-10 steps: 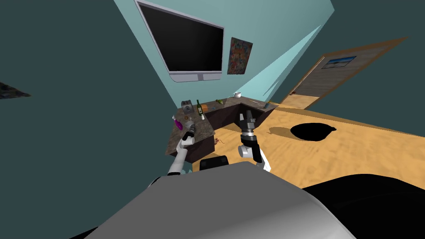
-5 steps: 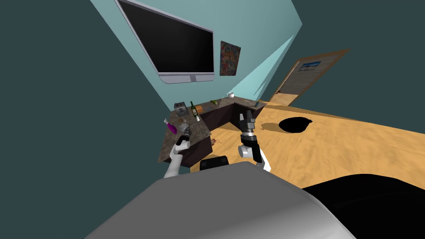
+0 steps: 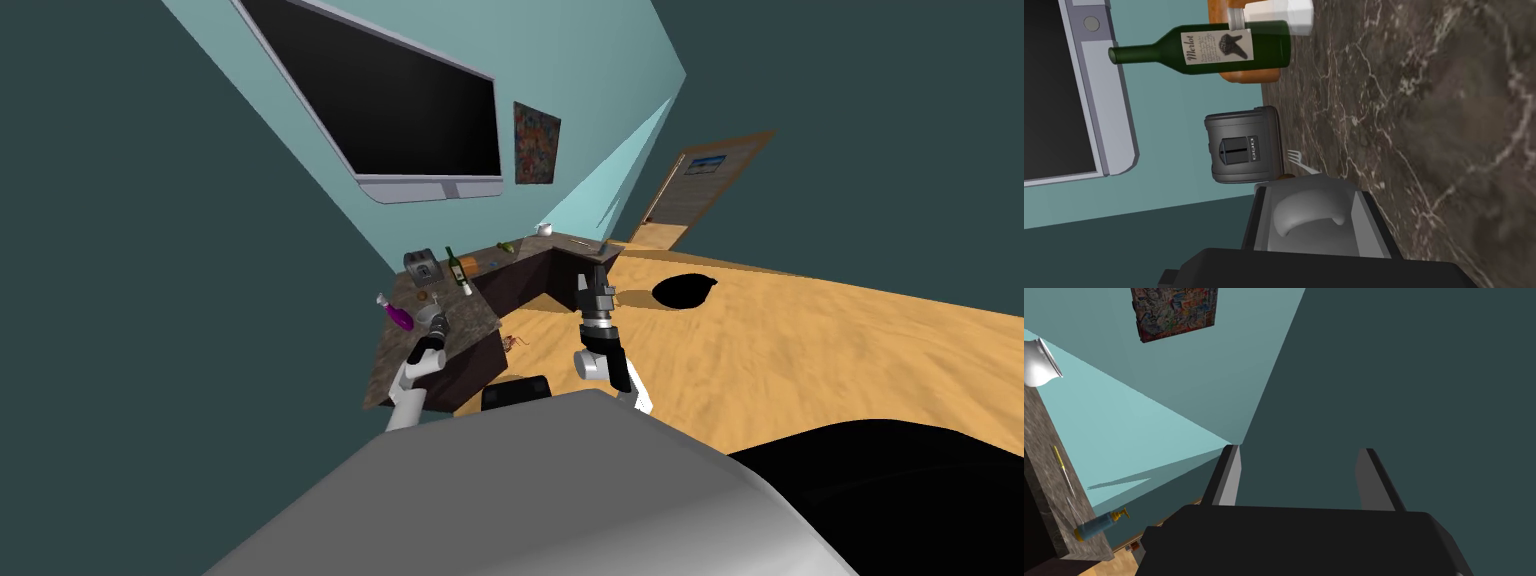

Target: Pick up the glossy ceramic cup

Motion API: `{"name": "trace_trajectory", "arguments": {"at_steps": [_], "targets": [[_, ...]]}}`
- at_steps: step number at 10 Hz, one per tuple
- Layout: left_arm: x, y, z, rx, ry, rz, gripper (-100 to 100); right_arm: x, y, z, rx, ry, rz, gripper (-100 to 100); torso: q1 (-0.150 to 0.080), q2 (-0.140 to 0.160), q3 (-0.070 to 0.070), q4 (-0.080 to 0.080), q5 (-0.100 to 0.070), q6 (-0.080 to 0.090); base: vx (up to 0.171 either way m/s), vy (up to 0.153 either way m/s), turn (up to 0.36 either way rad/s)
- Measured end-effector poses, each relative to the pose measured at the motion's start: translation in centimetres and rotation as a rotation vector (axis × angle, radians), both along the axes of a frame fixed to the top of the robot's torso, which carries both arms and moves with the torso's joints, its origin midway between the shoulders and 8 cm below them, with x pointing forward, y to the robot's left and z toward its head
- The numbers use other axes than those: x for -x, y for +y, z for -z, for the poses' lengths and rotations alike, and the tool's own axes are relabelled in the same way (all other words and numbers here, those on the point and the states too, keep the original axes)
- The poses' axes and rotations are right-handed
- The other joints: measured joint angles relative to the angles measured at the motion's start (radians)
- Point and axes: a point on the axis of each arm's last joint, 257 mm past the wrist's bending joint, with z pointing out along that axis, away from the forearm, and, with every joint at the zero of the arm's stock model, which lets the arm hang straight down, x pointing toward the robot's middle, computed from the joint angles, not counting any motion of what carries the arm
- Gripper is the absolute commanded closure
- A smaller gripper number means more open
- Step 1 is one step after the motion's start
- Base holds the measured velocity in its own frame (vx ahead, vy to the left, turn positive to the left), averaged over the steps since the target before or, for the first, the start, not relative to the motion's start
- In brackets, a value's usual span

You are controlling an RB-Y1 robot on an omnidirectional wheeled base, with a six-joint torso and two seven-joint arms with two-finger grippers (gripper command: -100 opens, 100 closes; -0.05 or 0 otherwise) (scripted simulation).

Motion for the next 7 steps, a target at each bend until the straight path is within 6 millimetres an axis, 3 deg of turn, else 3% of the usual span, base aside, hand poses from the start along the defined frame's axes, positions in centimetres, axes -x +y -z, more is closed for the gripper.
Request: {"name": "trace_trajectory", "arguments": {"at_steps": [4, 6, 7], "targets": [[3.4, 4.7, -0.9, -0.019, -0.003, -0.072, 100, 0.0, 0.0, 0.0, 0.000, 0.000, 0.000, 0, -0.001, 0.001, 0.001, 0.001, -0.001, 0.000, 0.011, -0.020, -0.194], [5.5, 6.8, -1.4, -0.032, -0.003, -0.104, 100, 0.0, 0.0, 0.0, 0.000, 0.000, 0.000, 0, -0.002, 0.001, 0.001, 0.001, -0.002, 0.001, 0.004, -0.006, -0.077], [5.5, 6.8, -1.4, -0.033, -0.002, -0.105, 0, 0.0, 0.0, 0.0, 0.000, 0.000, 0.000, 0, -0.001, 0.001, 0.001, 0.001, -0.001, 0.001, 0.000, 0.000, 0.000]]}}
